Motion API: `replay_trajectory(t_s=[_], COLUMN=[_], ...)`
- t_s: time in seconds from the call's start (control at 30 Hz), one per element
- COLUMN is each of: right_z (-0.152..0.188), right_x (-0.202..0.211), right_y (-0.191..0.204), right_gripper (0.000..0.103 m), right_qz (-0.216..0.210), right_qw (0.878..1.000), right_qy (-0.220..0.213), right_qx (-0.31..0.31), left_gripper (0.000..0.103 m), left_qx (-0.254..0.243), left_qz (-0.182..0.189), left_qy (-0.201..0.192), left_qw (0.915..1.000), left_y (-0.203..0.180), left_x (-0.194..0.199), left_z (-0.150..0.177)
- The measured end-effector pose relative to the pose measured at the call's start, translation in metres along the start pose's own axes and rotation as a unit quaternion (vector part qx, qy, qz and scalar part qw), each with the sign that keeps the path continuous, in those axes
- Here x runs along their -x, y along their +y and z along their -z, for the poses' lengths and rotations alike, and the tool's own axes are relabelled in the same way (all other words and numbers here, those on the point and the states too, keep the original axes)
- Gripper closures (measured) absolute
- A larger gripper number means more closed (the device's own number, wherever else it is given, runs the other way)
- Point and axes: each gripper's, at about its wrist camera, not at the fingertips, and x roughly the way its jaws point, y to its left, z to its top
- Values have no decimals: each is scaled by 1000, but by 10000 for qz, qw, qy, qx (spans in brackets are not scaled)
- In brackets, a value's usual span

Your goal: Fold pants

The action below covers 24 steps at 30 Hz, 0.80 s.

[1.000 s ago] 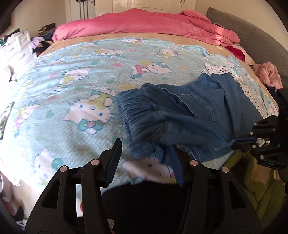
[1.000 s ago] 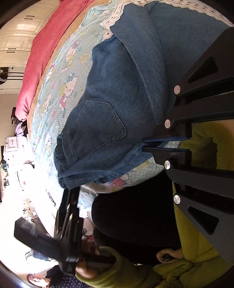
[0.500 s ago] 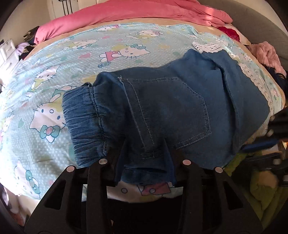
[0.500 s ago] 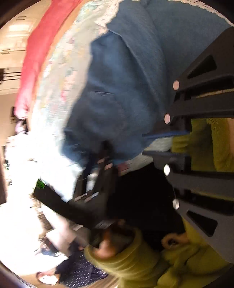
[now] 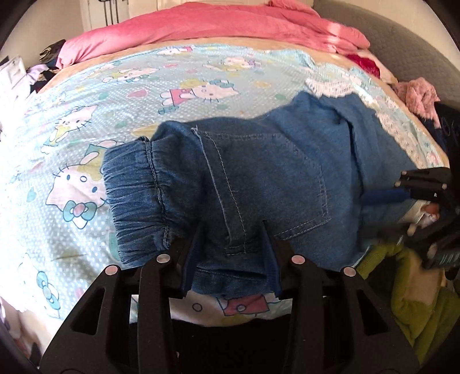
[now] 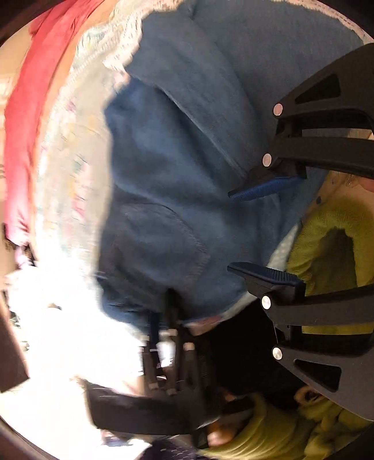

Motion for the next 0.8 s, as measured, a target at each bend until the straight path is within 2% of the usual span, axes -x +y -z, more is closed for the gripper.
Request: replay_trajectory(t_s=[0.07,0.13,0.17,0.23,0.27,0.33,0.47,0.53,0.6,0.7,0.73,0.77,0.8], right_z=[-10,-21,-26,-42,-54,-73,-101,-116,-126,-135,-134,-133,-132], right_x=[22,40,46,54,51,34,-1,-20,-37,-61,-63,-67,-67], right_y=[-16,-37,-47,-77,-93,-118,-153,-169,-179,-187,-188,-192,-196], right_gripper=[56,47,46,42,37,37,37,37,37,37,44,57,66], right_qz=[223,563,699,966,1207,1530,1568,1763,1776,2143,2166,2209,2287], right_qw=[9991,9960,9942,9898,9875,9839,9808,9752,9758,9688,9677,9662,9644], right_qy=[-351,-632,-728,-890,-831,-665,-484,-286,-212,5,50,85,54], right_qx=[-120,-272,-366,-547,-579,-639,-1058,-1304,-1260,-1242,-1292,-1324,-1326], left_gripper=[68,58,55,53,53,53,53,53,53,53,53,53,53], left_qx=[76,55,34,-31,-75,-138,-263,-328,-440,-456,-473,-530,-579], left_qz=[95,122,89,133,249,453,924,1165,1284,1466,1530,1571,1564], left_qy=[-198,-473,-533,-608,-600,-473,-159,17,135,251,297,334,335], left_qw=[9997,9988,9985,9981,9979,9978,9952,9927,9907,9878,9867,9856,9854], left_y=[0,-5,-7,-16,-24,-39,-74,-89,-103,-114,-118,-123,-126], left_x=[16,36,41,46,45,34,0,-15,-28,-40,-43,-46,-49], left_z=[-4,-12,-15,-23,-28,-37,-48,-50,-52,-54,-54,-54,-54])
